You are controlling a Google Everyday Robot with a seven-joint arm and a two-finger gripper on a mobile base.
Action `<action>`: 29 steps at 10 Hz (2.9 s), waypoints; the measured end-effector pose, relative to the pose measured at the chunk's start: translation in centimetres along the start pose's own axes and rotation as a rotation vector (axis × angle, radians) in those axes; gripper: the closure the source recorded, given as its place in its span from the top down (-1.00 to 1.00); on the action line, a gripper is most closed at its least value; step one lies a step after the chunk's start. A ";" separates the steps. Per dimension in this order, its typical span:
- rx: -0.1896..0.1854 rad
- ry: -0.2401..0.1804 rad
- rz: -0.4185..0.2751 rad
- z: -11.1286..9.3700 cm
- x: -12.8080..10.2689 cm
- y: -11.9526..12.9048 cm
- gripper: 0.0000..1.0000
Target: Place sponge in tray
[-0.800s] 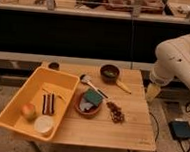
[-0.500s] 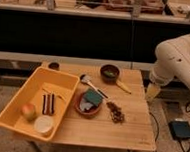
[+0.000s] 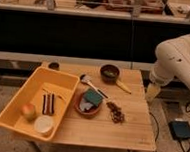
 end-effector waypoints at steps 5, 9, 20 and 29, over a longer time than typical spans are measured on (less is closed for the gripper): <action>0.001 0.000 0.000 0.0 0.0 0.0 0.60; 0.001 0.000 0.000 0.0 0.0 0.0 0.60; -0.006 -0.008 0.004 0.1 -0.1 0.0 0.60; -0.113 -0.328 -0.186 6.5 -16.8 9.7 0.60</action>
